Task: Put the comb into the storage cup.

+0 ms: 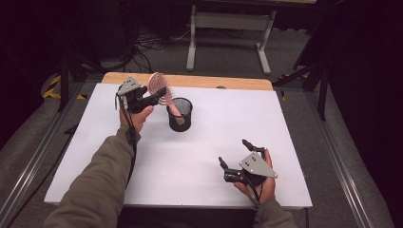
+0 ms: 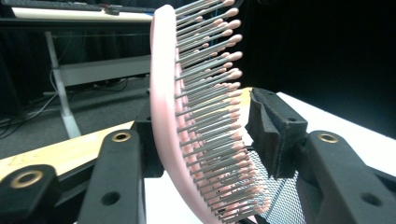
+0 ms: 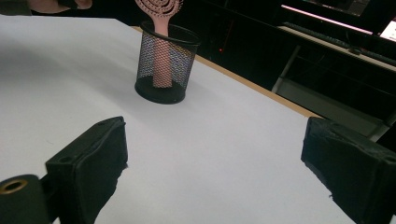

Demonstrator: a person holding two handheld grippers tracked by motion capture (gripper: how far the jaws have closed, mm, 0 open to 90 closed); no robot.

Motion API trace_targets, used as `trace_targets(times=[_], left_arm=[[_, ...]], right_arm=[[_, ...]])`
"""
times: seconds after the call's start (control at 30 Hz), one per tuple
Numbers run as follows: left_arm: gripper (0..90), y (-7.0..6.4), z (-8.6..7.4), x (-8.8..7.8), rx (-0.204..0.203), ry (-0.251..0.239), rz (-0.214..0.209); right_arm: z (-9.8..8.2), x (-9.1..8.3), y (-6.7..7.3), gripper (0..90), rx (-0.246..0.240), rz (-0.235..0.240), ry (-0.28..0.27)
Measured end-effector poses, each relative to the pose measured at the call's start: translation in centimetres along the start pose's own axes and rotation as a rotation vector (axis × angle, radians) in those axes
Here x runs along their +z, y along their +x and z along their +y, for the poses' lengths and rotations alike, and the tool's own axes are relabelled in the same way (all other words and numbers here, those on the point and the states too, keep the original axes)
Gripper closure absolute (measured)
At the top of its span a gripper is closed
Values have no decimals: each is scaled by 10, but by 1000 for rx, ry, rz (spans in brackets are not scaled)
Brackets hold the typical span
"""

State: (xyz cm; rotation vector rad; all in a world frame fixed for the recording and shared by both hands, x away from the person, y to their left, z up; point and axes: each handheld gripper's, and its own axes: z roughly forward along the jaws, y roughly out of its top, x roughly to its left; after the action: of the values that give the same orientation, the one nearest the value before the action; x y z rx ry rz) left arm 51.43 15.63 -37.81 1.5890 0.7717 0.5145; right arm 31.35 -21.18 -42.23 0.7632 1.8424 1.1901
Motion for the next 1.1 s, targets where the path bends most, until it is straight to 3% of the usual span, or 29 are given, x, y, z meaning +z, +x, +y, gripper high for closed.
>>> trace_targets(times=[0.3,0.57,0.63,1.0,1.1], left_arm=[[415,-4,6,-3,35,13,30],[317,-5,9,-5,51,16,30],[237,-6,10,-6,52,11,41],[178,-12,15,-5,92,37,31],[137,-14,15,-5,84,28,53]], right_arm=[[0,0,1,73,-2,4,8],[-1,1,1,73,1,6,10],[-1,1,1,73,1,6,10],[-1,1,1,74,-1,7,11],[0,1,1,74,-1,5,6]])
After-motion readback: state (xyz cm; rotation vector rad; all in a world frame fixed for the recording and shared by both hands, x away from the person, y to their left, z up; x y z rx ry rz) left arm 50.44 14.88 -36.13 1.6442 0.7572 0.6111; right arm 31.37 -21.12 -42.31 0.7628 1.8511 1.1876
